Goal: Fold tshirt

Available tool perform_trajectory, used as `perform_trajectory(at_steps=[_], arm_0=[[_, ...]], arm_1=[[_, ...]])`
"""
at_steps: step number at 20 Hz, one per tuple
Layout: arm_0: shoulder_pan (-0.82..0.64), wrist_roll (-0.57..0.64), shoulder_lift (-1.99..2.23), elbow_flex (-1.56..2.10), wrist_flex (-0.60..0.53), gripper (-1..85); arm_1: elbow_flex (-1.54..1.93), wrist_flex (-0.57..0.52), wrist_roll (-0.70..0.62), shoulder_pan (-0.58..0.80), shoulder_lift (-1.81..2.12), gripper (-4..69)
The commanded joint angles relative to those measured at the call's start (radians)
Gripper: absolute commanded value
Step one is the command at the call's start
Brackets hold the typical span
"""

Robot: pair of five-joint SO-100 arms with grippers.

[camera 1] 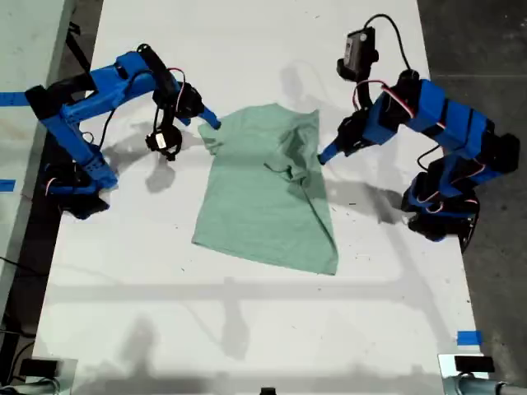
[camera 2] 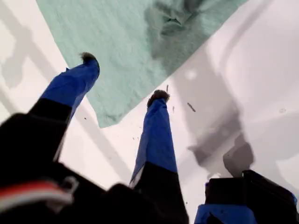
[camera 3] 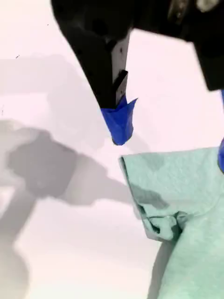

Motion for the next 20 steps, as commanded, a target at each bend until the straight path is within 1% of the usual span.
perform_trajectory(at_steps=[1, 5, 6, 9, 10, 11, 12, 16, 18, 20], arm_0=[[-0.021, 0.014, -0.083, -0.13, -0.012, 31.7], [-0.052, 0.025, -0.296, -0.279, 0.014, 31.5], [-0.061, 0.034, -0.342, -0.319, 0.021, 28.3], [-0.069, 0.049, -0.494, -0.425, 0.058, 23.3], [-0.067, 0.063, -0.538, -0.46, 0.074, 16.6], [-0.064, 0.077, -0.56, -0.482, 0.08, 2.2], [-0.063, 0.077, -0.56, -0.48, 0.075, 0.1], [-0.055, 0.049, -0.419, -0.442, 0.086, 0.1], [-0.081, 0.049, -0.314, -0.419, 0.123, 0.1], [-0.123, 0.046, -0.153, -0.33, 0.124, 0.1]], arm_1=[[0.015, -0.014, 0.015, -0.015, 0.087, 25.2], [0.08, -0.026, 0.035, -0.028, 0.166, 25.2], [0.1, -0.029, 0.043, -0.032, 0.189, 25.2], [0.184, -0.043, 0.061, -0.035, 0.279, 25.3], [0.213, -0.048, 0.064, -0.035, 0.314, 25.5], [0.244, -0.054, 0.067, -0.032, 0.351, 25.9], [0.273, -0.06, 0.069, -0.029, 0.385, 26.3], [0.344, -0.071, 0.072, -0.026, 0.456, 26.9], [0.351, -0.072, 0.075, -0.026, 0.456, 26.9], [0.354, -0.072, 0.077, -0.029, 0.462, 26.8]])
